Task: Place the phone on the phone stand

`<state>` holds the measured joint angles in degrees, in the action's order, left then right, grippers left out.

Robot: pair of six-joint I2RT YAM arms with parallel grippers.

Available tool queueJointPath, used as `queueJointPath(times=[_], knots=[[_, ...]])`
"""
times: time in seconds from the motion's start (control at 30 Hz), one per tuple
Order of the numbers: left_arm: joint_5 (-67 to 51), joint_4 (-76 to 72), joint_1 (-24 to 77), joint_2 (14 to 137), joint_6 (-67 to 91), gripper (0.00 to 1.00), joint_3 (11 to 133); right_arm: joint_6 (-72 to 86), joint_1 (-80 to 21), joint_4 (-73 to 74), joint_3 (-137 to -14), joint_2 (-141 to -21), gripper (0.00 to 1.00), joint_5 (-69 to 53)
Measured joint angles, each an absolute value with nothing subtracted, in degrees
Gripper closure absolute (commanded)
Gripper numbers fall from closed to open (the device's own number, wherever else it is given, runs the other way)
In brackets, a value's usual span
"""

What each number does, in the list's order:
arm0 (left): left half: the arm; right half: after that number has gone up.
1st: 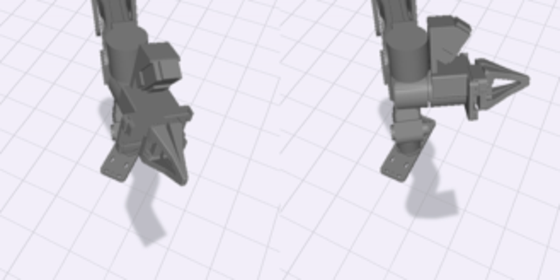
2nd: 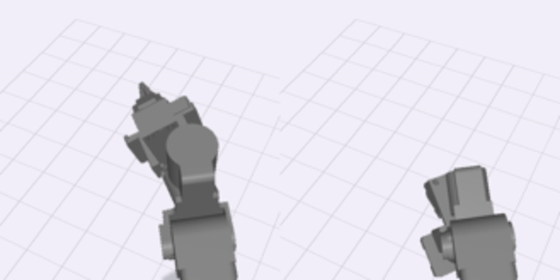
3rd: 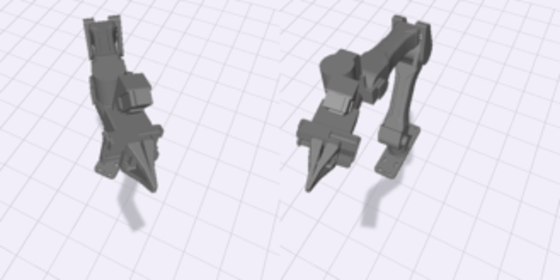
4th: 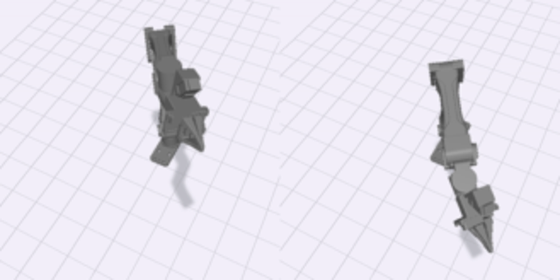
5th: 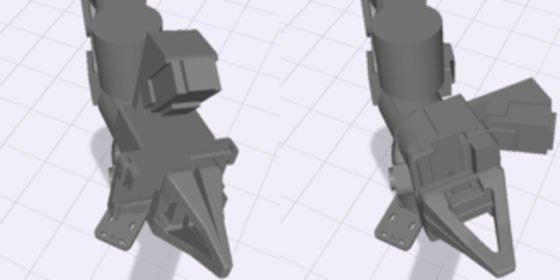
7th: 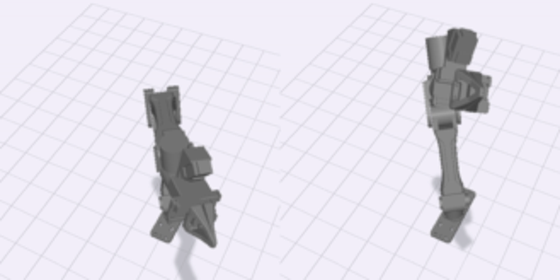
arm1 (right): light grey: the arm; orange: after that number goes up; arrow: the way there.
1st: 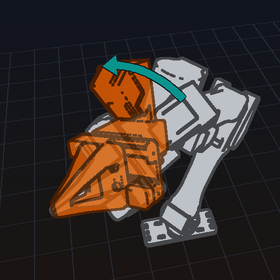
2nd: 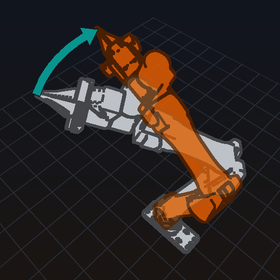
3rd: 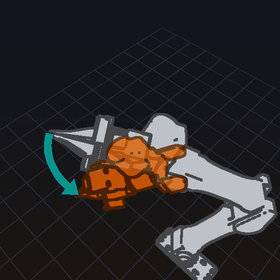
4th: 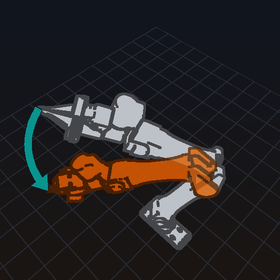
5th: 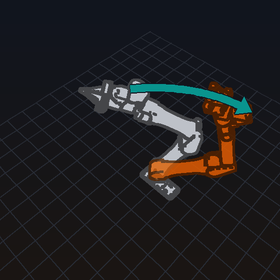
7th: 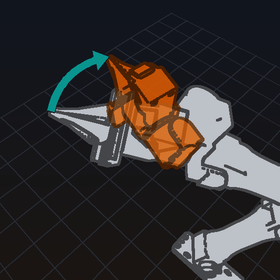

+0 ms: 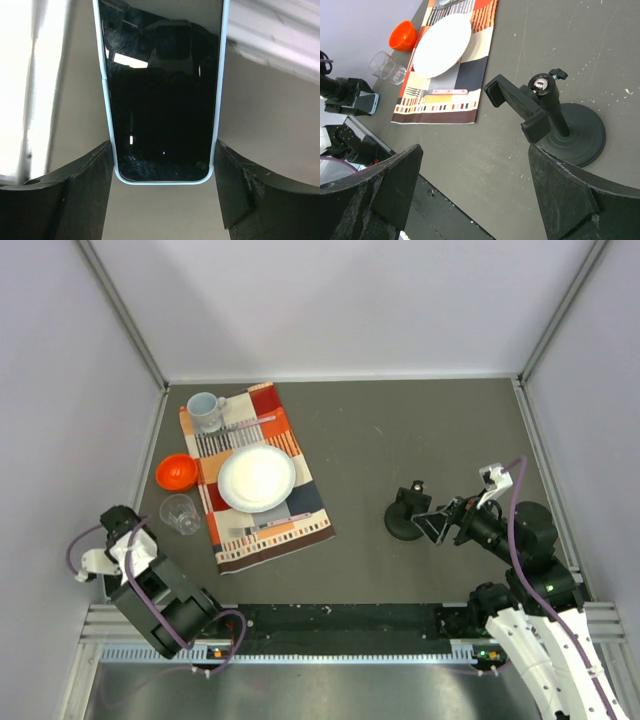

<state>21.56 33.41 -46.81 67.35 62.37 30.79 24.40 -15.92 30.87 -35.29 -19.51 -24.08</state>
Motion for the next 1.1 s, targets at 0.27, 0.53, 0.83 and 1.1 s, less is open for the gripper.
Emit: queueJointPath(times=[0.27, 0.53, 0.83, 1.1], knots=[[15.6, 37.4, -38.3, 62.3, 65.1, 1.00, 30.5, 24.4, -15.9, 30.9, -35.3, -19.5, 0.12, -24.1], [14.3, 46.5, -38.0, 55.0, 66.2, 1.00, 32.2, 24.4, -16.0, 30.9, -35.3, -19.6, 0.12, -24.1], [11.2, 48.0, -37.9, 54.7, 66.3, 0.88, 33.4, 24.4, -16.0, 30.9, -35.3, -19.6, 0.12, -24.0], [10.5, 44.8, -37.6, 60.4, 64.8, 0.11, 32.5, 24.4, -16.0, 30.9, -35.3, -19.6, 0.12, -24.0]])
